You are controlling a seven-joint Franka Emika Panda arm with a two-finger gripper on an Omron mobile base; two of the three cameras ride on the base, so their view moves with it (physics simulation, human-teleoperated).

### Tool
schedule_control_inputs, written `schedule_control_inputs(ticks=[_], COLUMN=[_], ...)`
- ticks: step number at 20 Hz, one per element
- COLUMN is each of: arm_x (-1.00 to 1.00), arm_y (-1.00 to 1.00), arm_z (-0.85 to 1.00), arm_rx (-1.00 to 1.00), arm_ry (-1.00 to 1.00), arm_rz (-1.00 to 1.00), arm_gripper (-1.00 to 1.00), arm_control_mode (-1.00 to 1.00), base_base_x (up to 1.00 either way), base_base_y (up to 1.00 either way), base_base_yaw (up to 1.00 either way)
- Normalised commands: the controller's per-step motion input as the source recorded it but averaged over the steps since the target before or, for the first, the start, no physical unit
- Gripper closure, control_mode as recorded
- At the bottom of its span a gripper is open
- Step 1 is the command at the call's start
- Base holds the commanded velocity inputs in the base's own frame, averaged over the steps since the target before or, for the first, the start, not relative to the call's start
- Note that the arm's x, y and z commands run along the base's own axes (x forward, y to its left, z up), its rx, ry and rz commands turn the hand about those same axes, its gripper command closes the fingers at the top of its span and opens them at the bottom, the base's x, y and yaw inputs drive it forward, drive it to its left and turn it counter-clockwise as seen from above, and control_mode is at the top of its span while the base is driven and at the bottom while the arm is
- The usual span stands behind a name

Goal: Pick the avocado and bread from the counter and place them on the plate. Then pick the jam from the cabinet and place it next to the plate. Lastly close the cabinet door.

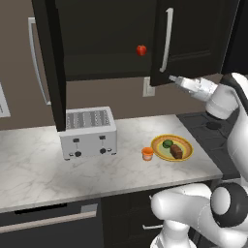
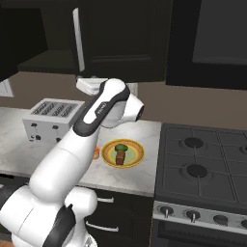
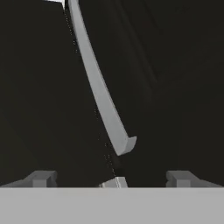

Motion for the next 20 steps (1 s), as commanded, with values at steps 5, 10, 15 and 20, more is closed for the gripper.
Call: schedule_control_inputs(ticks=[5,10,15,20], arm_x=[0.49,0.42,0.49,0.53], arm_y=[0.47,0.40,0.31,0.27], arm_z=[0.01,0.12,0.25,0.14], arm_rx=[-0.10,-0.07,-0.04,-0.04], arm_ry=[0.00,0.01,0.00,0.00], arm_rz=[-0.14,-0.15,-0.14,-0.14], arm_gripper=[-1.00,-1.00,-1.00,-1.00], arm_control_mode=[-1.00,-1.00,-1.00,-1.00], base_base_x=[0.00,0.00,0.00,0.00], base_base_y=[0.00,0.00,0.00,0.00], base_base_yaw=[0.00,0.00,0.00,0.00])
